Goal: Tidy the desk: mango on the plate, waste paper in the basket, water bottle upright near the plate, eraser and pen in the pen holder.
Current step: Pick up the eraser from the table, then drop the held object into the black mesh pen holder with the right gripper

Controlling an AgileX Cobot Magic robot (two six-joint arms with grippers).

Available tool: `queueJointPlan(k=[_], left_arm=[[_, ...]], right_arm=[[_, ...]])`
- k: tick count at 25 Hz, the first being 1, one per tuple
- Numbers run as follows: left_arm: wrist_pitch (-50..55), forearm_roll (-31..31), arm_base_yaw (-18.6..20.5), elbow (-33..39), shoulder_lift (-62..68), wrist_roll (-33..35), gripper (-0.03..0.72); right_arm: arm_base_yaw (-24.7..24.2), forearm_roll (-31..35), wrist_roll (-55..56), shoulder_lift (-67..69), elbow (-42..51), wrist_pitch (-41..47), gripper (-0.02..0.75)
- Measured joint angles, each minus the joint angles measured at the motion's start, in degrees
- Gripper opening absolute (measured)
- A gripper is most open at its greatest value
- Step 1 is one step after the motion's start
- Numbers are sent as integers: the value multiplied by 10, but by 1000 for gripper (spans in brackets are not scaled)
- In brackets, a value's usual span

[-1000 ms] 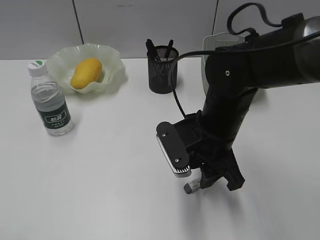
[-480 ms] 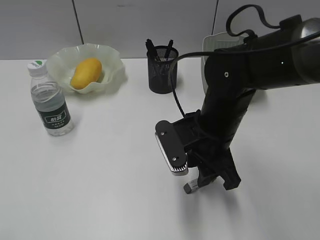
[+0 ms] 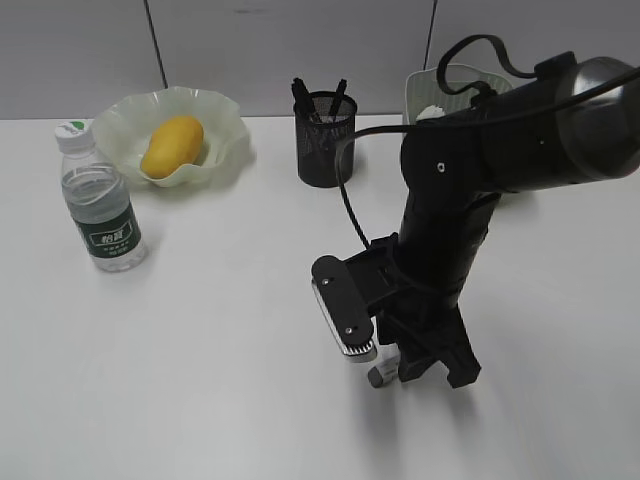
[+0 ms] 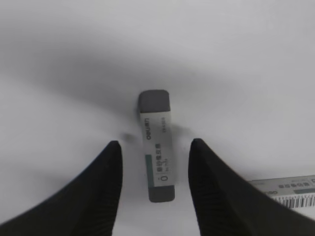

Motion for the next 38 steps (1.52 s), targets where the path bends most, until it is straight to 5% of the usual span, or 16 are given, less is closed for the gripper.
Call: queueJointPlan(k=[22, 24, 27, 38], left_arm=[[0, 0, 0, 0, 0, 0, 354], [0, 0, 0, 0, 0, 0, 354], [0, 1, 0, 0, 0, 0, 352], [0, 1, 0, 0, 0, 0, 344]], right_arm=[[0, -7, 6, 38, -3, -18, 362], [0, -7, 12, 38, -6, -18, 335], [0, -7, 41, 40, -17, -10, 157], [0, 28, 100, -57, -40, -5, 167]])
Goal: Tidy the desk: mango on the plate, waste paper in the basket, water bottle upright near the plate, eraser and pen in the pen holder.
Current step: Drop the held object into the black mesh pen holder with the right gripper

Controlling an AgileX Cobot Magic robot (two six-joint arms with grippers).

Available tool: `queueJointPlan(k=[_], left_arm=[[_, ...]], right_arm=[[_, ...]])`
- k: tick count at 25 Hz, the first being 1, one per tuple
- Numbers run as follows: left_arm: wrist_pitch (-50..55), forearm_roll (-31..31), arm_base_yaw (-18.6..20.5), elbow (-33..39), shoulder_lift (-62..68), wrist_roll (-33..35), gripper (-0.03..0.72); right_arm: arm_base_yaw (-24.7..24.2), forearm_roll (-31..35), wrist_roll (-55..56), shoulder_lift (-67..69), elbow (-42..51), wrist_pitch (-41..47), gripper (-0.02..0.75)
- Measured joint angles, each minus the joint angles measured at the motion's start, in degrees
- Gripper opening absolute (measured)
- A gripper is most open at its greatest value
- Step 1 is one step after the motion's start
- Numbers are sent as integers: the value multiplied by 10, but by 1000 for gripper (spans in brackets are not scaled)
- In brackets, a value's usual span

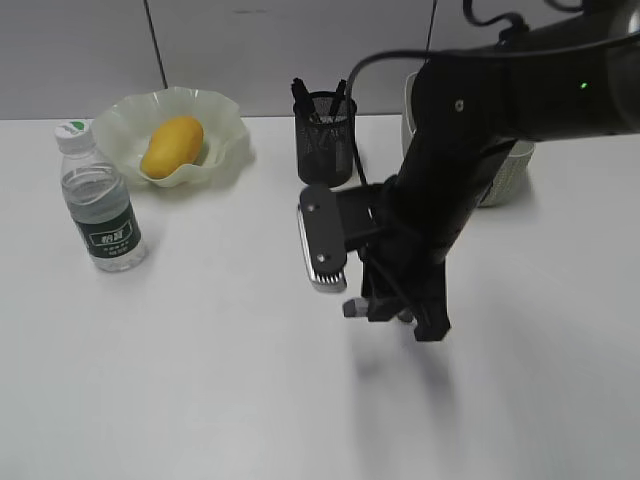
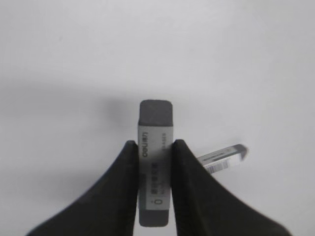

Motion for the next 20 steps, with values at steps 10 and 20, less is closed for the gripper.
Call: queueJointPlan(k=[10, 20], left_arm=[[0, 0, 0, 0, 0, 0, 344], [0, 0, 0, 0, 0, 0, 334]], right_arm=[[0, 178, 271, -22, -45, -386, 167], [-9, 274, 363, 87, -60, -807, 167]])
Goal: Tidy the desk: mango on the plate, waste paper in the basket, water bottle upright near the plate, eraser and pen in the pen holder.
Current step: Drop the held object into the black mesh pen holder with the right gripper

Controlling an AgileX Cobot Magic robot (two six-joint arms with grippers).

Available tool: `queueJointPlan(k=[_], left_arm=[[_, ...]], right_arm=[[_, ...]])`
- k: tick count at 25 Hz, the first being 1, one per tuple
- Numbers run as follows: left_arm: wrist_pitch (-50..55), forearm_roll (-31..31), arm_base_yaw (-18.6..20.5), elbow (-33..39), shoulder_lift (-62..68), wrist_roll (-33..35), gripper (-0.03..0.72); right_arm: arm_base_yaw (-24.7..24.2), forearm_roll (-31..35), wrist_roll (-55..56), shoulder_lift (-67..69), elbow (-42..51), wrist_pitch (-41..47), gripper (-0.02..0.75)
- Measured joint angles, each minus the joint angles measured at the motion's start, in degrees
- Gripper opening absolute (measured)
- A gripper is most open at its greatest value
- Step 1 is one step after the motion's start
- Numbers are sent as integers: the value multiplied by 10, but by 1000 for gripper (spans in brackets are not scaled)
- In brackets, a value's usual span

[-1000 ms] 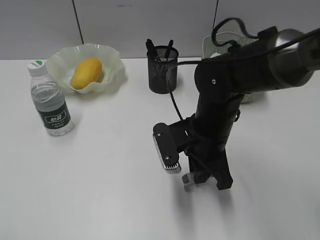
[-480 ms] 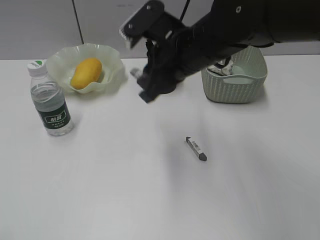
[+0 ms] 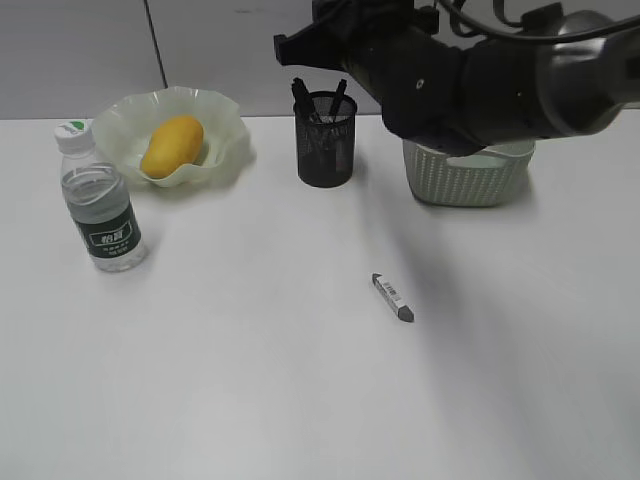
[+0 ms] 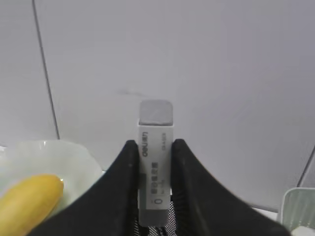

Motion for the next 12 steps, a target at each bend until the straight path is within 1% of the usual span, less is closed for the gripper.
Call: queueJointPlan(k=[4, 12], left_arm=[[0, 0, 0, 0, 0, 0, 331], [-1, 0, 0, 0, 0, 0, 319]], right_arm=[[-12, 6, 8, 55, -45, -7, 167], [-21, 18, 10, 124, -115, 28, 167]])
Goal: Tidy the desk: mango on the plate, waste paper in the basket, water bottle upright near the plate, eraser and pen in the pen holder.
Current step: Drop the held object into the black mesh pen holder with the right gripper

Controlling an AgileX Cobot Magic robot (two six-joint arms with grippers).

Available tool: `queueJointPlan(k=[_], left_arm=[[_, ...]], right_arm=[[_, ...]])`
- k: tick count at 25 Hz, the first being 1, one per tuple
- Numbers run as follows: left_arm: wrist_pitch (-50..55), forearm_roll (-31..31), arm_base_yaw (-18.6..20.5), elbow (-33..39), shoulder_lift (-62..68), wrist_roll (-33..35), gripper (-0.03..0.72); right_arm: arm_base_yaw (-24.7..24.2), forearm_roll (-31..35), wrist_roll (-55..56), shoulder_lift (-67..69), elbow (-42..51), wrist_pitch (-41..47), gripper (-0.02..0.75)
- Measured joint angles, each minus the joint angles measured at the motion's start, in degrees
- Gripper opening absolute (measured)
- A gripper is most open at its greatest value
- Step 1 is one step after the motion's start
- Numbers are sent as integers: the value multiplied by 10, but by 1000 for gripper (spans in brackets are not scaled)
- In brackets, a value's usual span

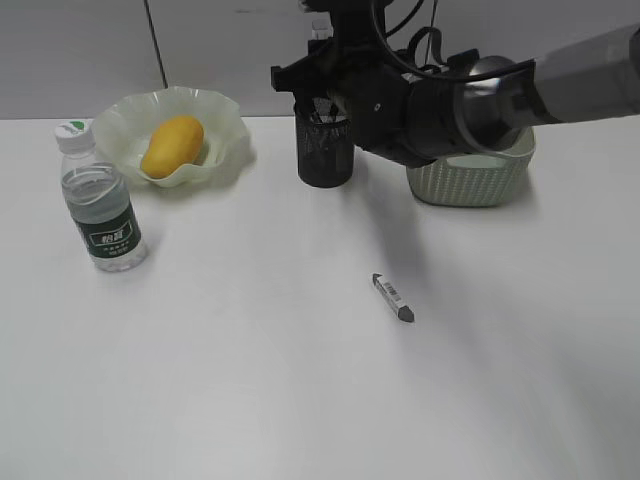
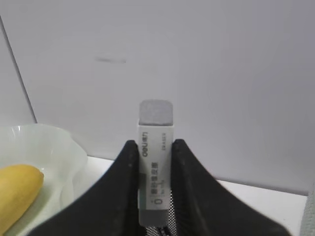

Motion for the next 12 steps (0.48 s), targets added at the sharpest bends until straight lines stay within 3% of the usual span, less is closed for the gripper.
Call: queueJointPlan(k=[7, 12], left_arm=[[-1, 0, 0, 0, 0, 0, 319], [-1, 0, 0, 0, 0, 0, 319]], right_arm=[[-4, 1, -25, 28, -8, 14, 197], [-4, -10, -43, 28, -8, -3, 493]])
